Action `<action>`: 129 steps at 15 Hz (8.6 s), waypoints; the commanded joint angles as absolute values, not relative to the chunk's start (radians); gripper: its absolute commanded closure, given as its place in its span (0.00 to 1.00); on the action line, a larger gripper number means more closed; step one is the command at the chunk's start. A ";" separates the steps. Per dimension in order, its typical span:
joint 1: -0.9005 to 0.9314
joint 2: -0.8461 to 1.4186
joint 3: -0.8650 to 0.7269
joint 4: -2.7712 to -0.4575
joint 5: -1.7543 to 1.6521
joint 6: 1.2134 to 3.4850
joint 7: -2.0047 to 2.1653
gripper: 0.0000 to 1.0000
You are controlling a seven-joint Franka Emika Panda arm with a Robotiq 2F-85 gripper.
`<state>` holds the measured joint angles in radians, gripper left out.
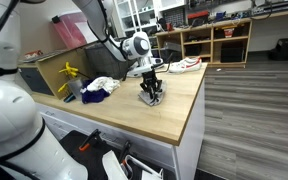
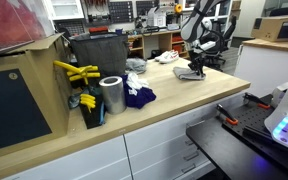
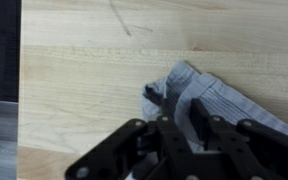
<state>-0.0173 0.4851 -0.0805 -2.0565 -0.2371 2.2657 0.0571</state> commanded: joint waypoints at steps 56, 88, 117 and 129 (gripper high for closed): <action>-0.004 0.423 -0.044 -2.016 -0.255 2.250 -0.027 0.99; 0.101 0.606 0.057 -1.554 0.238 1.931 0.468 0.99; 0.041 0.392 -0.082 -1.984 -0.051 2.146 0.281 0.00; 0.011 0.412 -0.105 -2.057 -0.113 2.266 0.252 0.00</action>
